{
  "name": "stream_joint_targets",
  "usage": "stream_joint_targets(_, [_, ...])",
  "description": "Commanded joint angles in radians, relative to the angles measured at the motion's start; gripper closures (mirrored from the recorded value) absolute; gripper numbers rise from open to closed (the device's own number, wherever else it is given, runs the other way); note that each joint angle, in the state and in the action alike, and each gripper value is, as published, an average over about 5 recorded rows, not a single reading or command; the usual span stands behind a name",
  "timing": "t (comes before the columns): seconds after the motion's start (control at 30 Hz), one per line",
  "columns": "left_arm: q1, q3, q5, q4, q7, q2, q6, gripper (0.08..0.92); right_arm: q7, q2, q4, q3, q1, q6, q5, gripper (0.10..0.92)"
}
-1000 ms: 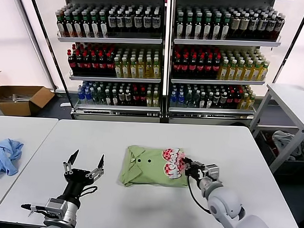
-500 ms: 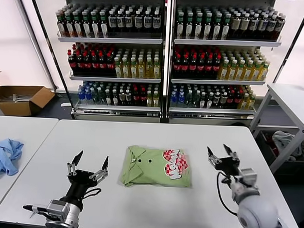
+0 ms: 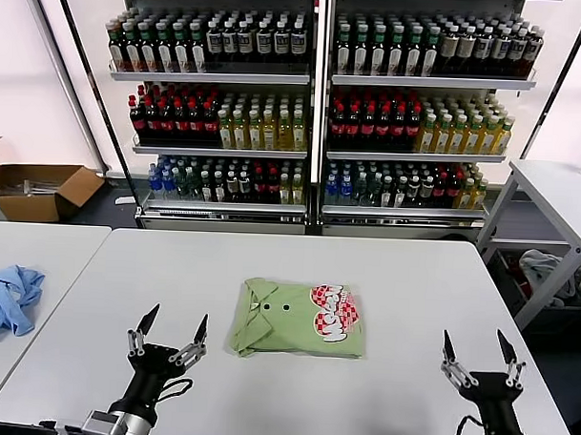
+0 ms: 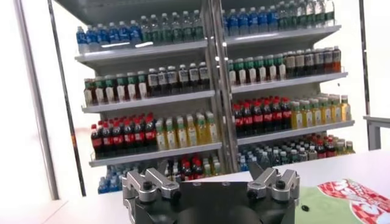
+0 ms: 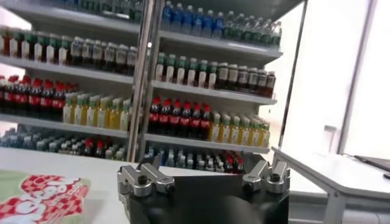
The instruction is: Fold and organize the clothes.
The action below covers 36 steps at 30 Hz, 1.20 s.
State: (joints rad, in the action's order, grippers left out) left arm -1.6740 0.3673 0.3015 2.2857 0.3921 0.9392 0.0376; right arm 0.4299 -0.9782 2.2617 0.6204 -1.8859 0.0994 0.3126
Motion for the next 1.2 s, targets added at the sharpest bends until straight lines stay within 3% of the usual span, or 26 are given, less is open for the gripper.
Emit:
stream_joint_targets(0.03, [-0.121, 0.017, -0.011, -0.074, 0.002, -0.002, -0.214, 0.177, 0.050, -0.065, -0.011, -0.016, -0.269, 0.346, -0.104, 0.203])
stream_joint_targets(1.2, [-0.142, 0.038, -0.007, -0.068, -0.005, -0.010, -0.246, 0.177, -0.013, -0.050, -0.028, -0.032, -0.246, 0.386, -0.064, 0.203])
